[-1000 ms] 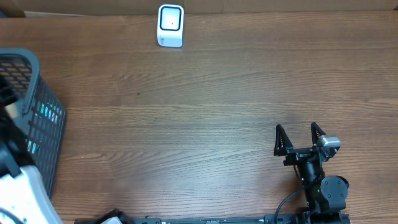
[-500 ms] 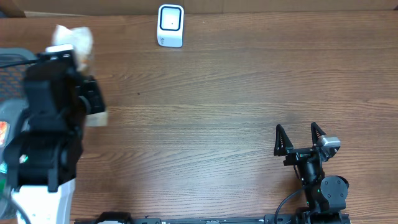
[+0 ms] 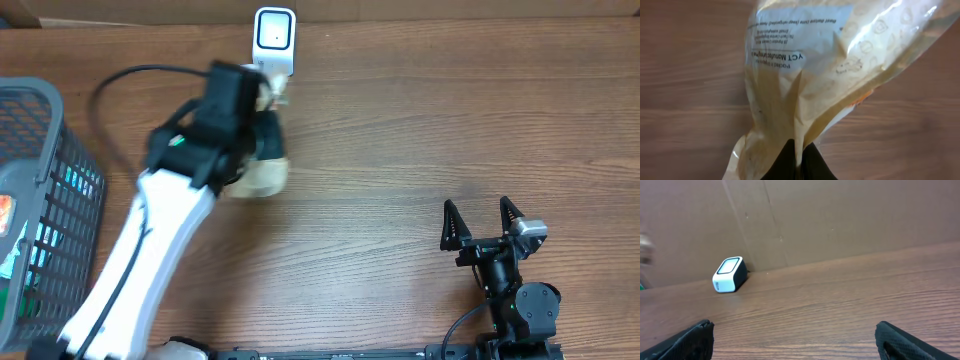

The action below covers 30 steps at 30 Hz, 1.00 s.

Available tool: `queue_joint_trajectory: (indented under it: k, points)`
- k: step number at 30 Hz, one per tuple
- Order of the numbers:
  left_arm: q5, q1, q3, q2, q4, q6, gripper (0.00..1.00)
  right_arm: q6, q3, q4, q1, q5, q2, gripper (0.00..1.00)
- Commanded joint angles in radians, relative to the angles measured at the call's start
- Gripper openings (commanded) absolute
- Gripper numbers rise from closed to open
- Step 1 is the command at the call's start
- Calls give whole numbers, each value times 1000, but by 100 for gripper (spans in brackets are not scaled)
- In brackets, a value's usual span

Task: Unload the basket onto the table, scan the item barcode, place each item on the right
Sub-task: 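Swing the held bag up in front of the white scanner, then lower the bag onto the table center and open the left gripper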

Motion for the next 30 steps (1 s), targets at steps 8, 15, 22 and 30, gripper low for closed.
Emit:
queue_joint_trajectory:
  k: [8, 15, 22, 30]
  points:
    - [431, -58, -11, 192, 290, -160, 4, -8, -10, 3, -2, 3, -7, 100]
    - [598, -46, -298, 193, 696, -425, 4, -8, -10, 3, -2, 3, -7, 100]
    - [680, -31, -549, 193, 1170, -613, 4, -8, -10, 3, -2, 4, -7, 100]
    - [690, 44, -678, 193, 1161, -709, 4, -8, -10, 3, -2, 4, -7, 100]
